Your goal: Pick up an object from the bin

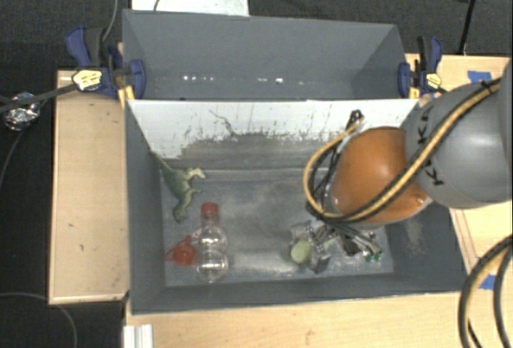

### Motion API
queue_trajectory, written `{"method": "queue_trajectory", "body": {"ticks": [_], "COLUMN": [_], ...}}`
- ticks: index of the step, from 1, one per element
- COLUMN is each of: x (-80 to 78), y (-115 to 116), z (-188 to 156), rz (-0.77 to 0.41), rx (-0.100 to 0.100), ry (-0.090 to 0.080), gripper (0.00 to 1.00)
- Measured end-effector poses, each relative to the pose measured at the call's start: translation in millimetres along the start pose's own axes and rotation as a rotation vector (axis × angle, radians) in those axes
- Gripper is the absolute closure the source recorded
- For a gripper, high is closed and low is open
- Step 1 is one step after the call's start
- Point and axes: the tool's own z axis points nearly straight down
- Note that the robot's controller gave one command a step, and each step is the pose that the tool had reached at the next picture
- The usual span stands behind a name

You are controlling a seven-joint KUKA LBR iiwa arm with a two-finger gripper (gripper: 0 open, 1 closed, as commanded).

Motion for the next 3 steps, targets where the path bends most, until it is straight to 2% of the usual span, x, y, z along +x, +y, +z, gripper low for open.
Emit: {"method": "queue_trajectory", "body": {"ticks": [1,2,3], "x": [0.0,-51.1,-49.9], "y": [0,-44,-43], "z": [0,-128,-125], "rz": [0.002,-0.352,-0.351], "rx": [0.0,0.004,0.0], "ry": [0.0,-0.008,-0.003], "gripper": [1.0,1.0,1.0]}}
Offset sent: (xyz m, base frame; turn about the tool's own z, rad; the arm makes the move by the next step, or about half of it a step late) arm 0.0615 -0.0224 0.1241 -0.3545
